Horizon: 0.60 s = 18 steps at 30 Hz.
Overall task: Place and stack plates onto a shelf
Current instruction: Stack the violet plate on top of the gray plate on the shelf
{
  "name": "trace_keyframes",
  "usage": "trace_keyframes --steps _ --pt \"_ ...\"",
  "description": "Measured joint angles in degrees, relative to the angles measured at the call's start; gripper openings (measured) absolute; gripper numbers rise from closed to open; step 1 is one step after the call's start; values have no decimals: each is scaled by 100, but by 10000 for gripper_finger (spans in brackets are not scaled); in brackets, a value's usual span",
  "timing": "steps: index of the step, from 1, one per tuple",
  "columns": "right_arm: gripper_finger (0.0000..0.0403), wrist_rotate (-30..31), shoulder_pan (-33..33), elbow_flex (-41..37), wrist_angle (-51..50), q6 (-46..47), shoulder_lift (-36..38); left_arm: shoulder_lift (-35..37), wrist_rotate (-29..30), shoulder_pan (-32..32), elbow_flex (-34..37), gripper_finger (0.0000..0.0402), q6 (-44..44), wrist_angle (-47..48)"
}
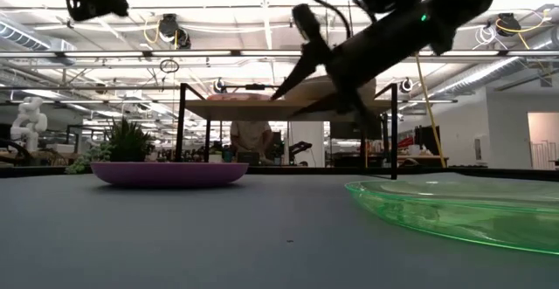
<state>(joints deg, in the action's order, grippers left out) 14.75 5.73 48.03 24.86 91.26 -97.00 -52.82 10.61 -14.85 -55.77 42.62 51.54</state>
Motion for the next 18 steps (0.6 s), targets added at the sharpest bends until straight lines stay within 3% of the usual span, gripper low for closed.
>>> trace_keyframes --steps 5,9,13,18 --pt "126 -28 -215 131 387 133 -520 26 -124 -140 490 63 449 -548" --pt "126 -429 -369 472 404 101 -879 26 -146 -223 620 63 717 -901" --pt "126 -758 -452 918 48 -1 -1284 26 -144 -253 620 63 741 -969" --pt "126 -755 -456 1246 -646 -37 -1453 24 -143 -271 620 63 840 -967"
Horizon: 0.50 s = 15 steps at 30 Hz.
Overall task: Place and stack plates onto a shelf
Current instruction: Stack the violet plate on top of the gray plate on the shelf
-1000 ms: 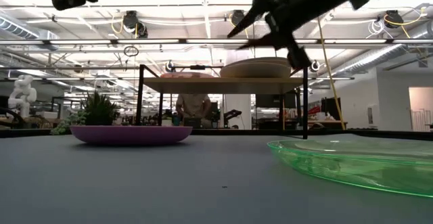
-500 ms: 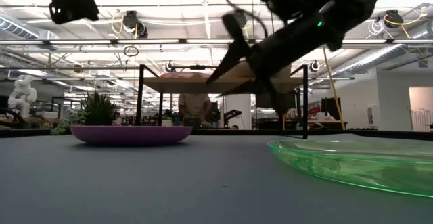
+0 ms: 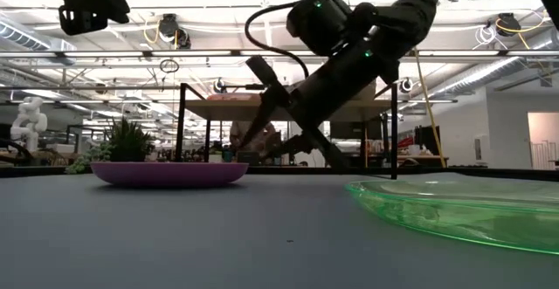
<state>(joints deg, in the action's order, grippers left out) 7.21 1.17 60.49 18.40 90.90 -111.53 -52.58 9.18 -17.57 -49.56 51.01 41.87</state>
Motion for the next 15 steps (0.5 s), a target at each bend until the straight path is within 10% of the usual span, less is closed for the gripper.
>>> trace_keyframes --steps 15 --pt "126 321 -72 -5 145 -194 -214 0 -1 -19 0 62 -97 0"
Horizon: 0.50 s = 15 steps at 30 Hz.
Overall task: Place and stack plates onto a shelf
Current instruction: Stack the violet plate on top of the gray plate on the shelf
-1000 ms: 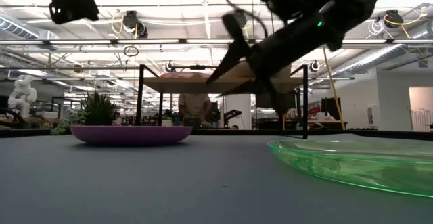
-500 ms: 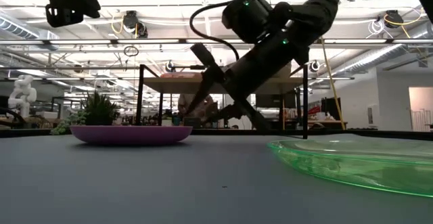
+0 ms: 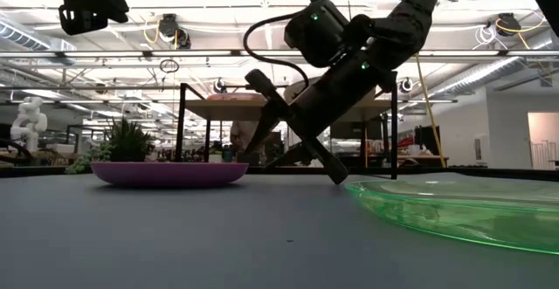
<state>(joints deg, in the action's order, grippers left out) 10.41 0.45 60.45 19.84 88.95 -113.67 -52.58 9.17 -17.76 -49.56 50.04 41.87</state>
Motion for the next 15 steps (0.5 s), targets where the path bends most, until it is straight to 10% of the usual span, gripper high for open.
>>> trace_keyframes --steps 15 --pt "101 343 182 6 -146 -117 5 -2 9 4 0 62 -31 -2"
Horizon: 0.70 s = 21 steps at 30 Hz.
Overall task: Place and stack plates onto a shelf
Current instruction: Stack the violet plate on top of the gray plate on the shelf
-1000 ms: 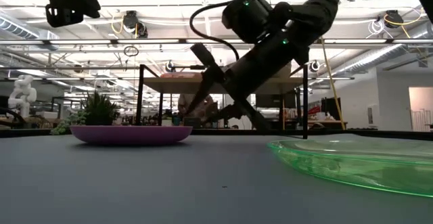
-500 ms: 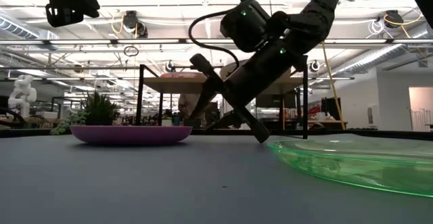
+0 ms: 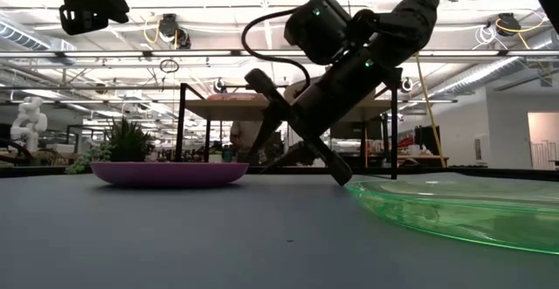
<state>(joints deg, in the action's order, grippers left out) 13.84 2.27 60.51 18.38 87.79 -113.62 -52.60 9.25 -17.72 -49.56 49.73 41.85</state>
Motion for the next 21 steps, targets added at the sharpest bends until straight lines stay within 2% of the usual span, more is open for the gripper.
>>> trace_keyframes --steps 11,16,21 --pt "91 109 284 37 401 133 0 0 137 0 0 62 36 0" --pt "91 -188 188 334 -457 8 2 0 186 0 0 62 53 -2" --pt "91 -202 -47 284 -346 -37 -60 0 190 0 0 62 154 0"
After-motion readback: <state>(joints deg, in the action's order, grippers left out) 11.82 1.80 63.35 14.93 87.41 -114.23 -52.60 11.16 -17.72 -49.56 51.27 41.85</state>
